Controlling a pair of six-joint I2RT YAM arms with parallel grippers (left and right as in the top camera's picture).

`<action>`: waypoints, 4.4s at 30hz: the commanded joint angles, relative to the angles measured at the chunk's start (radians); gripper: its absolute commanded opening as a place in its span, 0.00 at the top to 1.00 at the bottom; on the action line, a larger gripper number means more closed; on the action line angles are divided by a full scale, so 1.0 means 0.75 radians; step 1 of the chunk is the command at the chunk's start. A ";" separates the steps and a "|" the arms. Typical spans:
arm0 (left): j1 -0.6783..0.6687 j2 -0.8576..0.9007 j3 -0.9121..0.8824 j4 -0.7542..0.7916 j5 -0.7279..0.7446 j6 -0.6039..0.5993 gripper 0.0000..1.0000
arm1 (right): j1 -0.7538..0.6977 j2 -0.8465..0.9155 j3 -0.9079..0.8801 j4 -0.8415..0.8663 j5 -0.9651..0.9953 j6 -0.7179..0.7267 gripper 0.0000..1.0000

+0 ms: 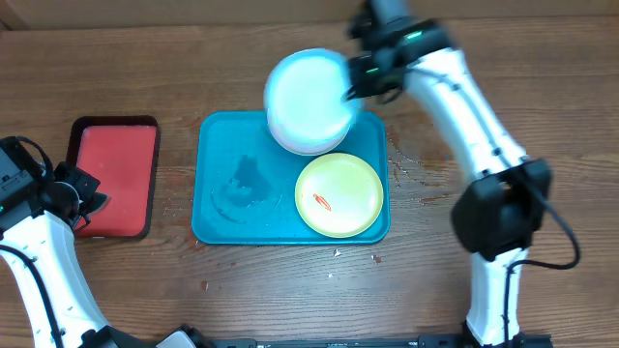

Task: Clean dirty plates on tray and stack at the side
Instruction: 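Lift the light blue plate with the right gripper toward the right, then lower the light blue plate onto the table right of the tray, then move the right gripper to the white plate rim and grasp it, then drag the white plate leftward across the teal tray with the right gripper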

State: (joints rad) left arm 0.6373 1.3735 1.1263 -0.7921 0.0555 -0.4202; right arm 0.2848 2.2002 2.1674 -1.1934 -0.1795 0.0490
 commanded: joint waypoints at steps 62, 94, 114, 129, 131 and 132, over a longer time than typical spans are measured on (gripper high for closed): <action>0.005 -0.008 0.011 0.012 0.022 -0.019 0.96 | 0.020 -0.027 -0.316 0.544 0.227 0.053 0.40; 0.005 -0.008 0.011 0.009 0.032 -0.019 0.96 | 0.172 0.157 -0.396 0.625 0.357 0.044 0.58; 0.005 -0.007 0.011 0.010 0.032 -0.019 0.96 | 0.264 0.156 -0.241 0.450 0.111 0.044 0.96; 0.005 -0.006 0.011 0.014 0.050 -0.018 0.96 | 0.462 0.156 -0.250 0.330 0.056 0.356 0.96; 0.005 -0.006 0.011 0.015 0.087 -0.017 0.96 | 0.473 0.157 -0.282 0.332 0.058 0.356 0.96; 0.005 -0.006 0.011 0.016 0.106 -0.007 0.96 | 0.475 0.157 -0.307 0.338 0.058 0.362 0.96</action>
State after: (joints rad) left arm 0.6373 1.3735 1.1263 -0.7860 0.0826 -0.4202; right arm 0.6312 2.3199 1.9682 -0.9485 -0.1265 0.2760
